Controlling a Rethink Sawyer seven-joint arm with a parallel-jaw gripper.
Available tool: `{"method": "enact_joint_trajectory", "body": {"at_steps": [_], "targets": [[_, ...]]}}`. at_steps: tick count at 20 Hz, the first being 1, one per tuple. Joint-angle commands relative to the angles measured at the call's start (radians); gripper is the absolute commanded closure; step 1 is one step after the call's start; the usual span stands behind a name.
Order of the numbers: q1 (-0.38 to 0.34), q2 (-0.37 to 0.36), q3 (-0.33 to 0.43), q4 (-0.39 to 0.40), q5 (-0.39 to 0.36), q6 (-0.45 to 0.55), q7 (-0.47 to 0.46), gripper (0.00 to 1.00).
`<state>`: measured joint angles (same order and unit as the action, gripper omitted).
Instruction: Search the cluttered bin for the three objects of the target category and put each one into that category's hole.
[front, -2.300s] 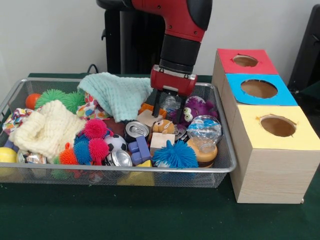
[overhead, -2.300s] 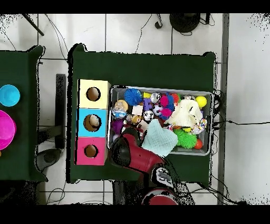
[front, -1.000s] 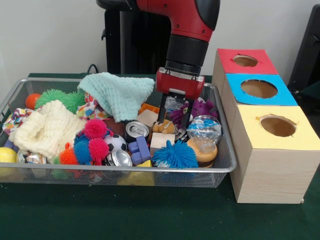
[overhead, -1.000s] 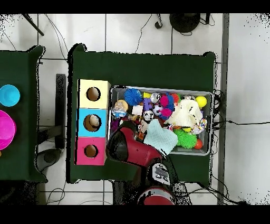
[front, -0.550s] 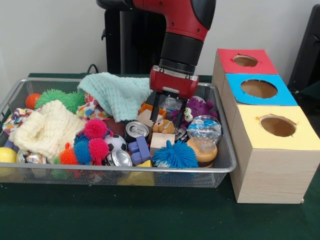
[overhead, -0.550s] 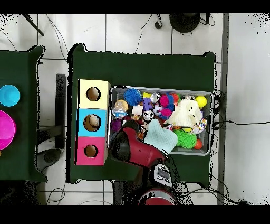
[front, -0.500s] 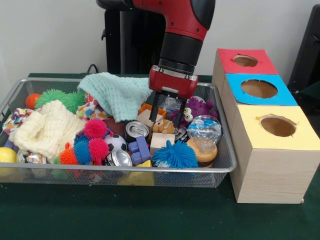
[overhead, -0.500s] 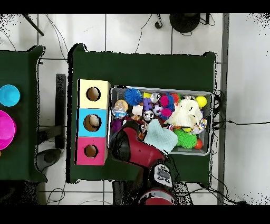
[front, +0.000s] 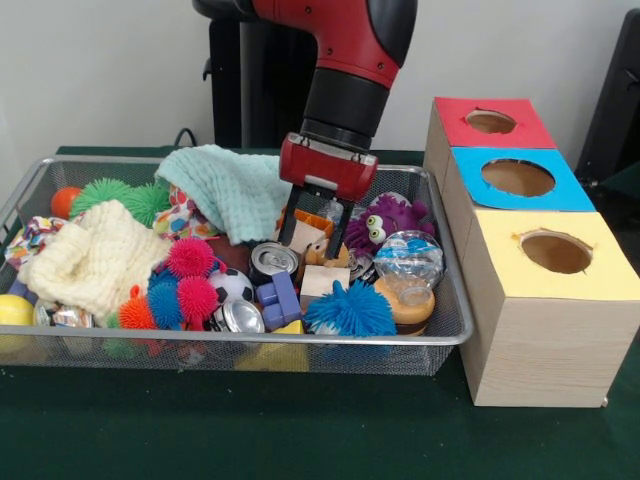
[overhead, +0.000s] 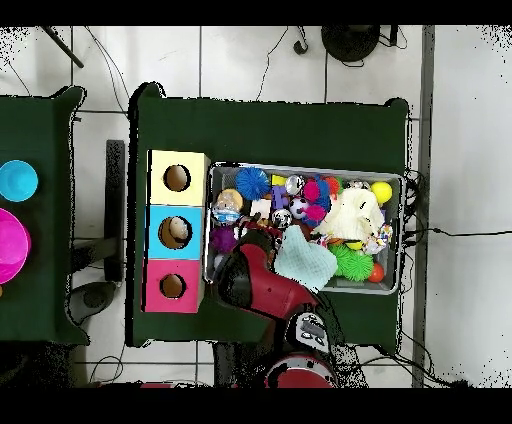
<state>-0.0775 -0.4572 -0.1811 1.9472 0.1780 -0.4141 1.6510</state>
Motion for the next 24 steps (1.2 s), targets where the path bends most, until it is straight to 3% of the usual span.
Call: {"method": "enact_joint_trajectory", "body": {"at_steps": [1, 9, 24], "targets": [[-0.031, 0.102, 0.066, -0.098, -0.017, -0.132, 0.230, 0.00], [-0.060, 0.104, 0.111, -0.093, -0.043, -0.128, 0.236, 0.00], [-0.047, 0.078, 0.155, -0.034, -0.051, -0.105, 0.270, 0.00]]}}
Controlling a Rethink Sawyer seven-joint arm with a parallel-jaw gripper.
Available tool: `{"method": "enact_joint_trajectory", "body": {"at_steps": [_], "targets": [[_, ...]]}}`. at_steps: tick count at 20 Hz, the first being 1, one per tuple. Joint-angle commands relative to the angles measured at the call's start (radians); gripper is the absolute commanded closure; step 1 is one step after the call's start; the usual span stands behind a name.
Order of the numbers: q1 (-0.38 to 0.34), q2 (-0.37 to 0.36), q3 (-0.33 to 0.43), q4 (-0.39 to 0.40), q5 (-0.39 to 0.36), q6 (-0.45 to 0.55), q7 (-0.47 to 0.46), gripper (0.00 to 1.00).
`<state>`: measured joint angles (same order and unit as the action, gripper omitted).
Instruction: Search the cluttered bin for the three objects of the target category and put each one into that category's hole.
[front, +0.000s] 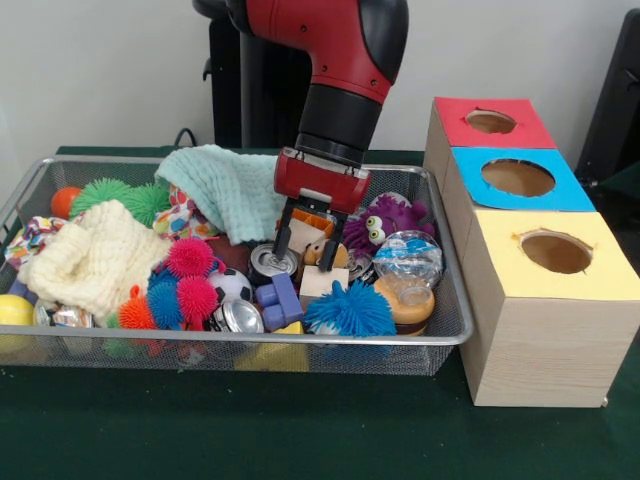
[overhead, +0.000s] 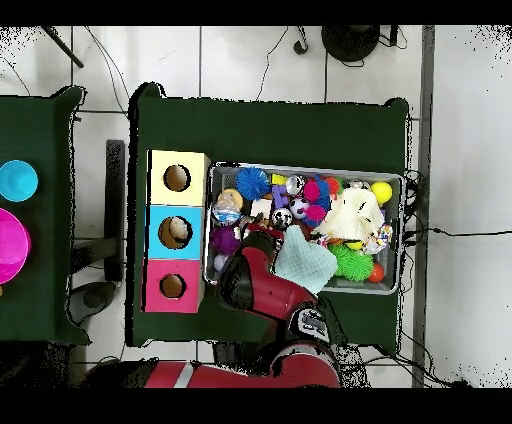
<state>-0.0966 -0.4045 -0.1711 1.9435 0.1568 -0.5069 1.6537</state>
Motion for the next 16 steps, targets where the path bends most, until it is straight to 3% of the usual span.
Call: {"method": "enact_joint_trajectory", "body": {"at_steps": [1, 16], "targets": [[-0.028, 0.026, 0.149, -0.029, -0.029, -0.011, 0.270, 0.00], [-0.060, -0.002, 0.206, 0.013, -0.037, 0.023, 0.299, 0.00]]}}
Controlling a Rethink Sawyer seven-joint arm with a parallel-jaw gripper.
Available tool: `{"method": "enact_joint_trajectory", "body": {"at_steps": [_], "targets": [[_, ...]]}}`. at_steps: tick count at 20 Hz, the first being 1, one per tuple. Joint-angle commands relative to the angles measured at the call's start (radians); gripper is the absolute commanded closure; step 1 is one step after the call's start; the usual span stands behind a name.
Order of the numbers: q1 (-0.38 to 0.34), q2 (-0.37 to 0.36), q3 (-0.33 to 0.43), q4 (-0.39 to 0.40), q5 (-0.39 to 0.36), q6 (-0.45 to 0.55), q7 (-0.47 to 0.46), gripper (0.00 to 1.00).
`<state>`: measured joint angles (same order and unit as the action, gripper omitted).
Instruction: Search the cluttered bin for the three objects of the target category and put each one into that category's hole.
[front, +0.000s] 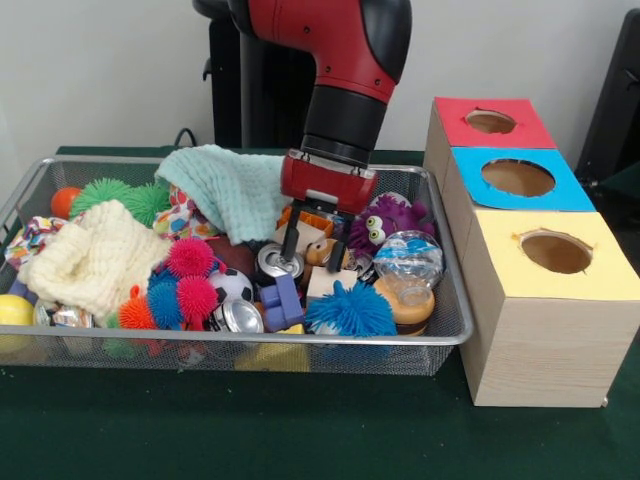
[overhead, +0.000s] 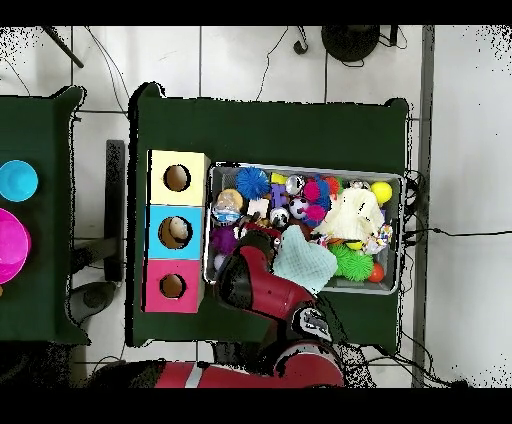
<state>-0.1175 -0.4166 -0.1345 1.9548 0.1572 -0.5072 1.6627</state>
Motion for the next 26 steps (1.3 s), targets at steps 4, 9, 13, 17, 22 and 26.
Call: {"method": "enact_joint_trajectory", "body": {"at_steps": [4, 9, 13, 17, 22, 26], "targets": [[-0.055, 0.015, 0.190, 0.004, -0.044, 0.022, 0.289, 0.00], [-0.051, 0.020, 0.191, 0.003, -0.032, 0.031, 0.278, 0.00], [-0.056, 0.032, 0.198, 0.001, -0.037, 0.041, 0.272, 0.00], [-0.064, 0.035, 0.206, 0.004, -0.043, 0.051, 0.269, 0.00], [-0.078, 0.031, 0.222, 0.016, -0.040, 0.081, 0.265, 0.00], [-0.090, 0.030, 0.238, 0.027, -0.038, 0.101, 0.262, 0.00]]}}
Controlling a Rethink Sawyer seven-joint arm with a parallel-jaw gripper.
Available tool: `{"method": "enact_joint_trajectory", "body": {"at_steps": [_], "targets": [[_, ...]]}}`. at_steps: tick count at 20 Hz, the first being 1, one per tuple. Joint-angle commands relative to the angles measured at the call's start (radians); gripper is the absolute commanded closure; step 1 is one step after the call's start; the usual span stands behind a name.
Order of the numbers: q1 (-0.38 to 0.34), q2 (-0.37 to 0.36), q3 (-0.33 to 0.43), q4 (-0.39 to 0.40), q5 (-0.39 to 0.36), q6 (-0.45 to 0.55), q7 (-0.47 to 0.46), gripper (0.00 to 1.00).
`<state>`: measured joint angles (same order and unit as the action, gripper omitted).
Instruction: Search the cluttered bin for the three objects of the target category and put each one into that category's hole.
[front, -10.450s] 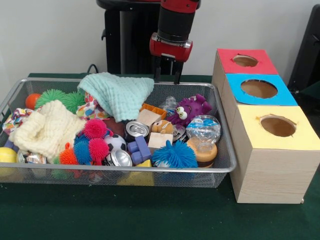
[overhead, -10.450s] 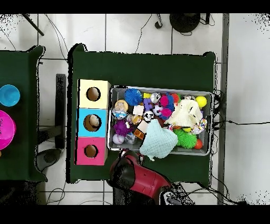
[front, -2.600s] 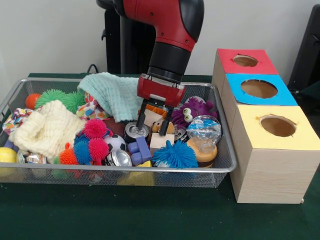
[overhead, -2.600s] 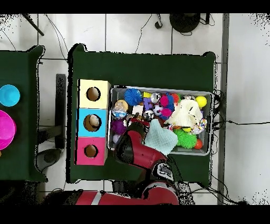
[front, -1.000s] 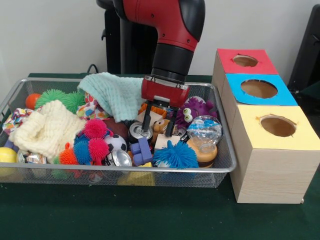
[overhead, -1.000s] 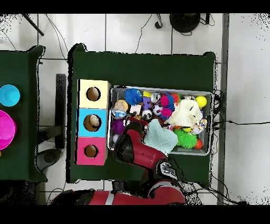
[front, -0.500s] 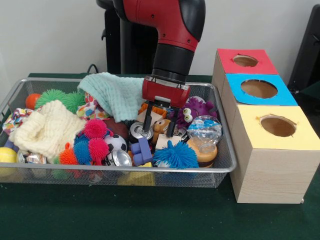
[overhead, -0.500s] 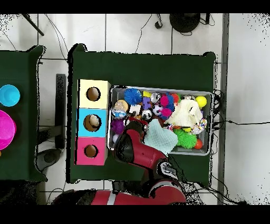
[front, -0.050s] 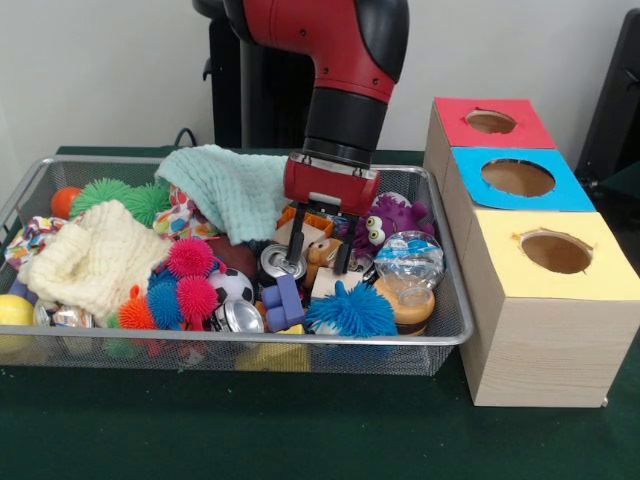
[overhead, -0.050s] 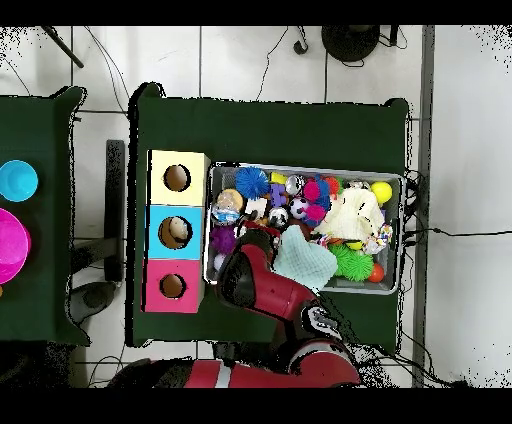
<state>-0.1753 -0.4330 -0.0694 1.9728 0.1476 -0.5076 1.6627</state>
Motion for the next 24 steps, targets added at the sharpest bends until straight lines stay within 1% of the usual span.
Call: {"method": "enact_joint_trajectory", "body": {"at_steps": [1, 6, 10, 15, 18, 24], "targets": [[-0.038, 0.046, 0.181, 0.014, -0.029, 0.111, 0.262, 0.00], [-0.069, 0.047, 0.223, 0.038, -0.021, 0.161, 0.262, 0.00], [-0.086, 0.037, 0.241, 0.059, -0.014, 0.186, 0.254, 0.00], [-0.083, 0.050, 0.238, 0.063, -0.007, 0.175, 0.239, 0.00], [-0.087, 0.051, 0.239, 0.071, -0.008, 0.196, 0.222, 0.00], [-0.049, 0.037, 0.191, 0.075, 0.034, 0.231, 0.192, 0.00]]}}
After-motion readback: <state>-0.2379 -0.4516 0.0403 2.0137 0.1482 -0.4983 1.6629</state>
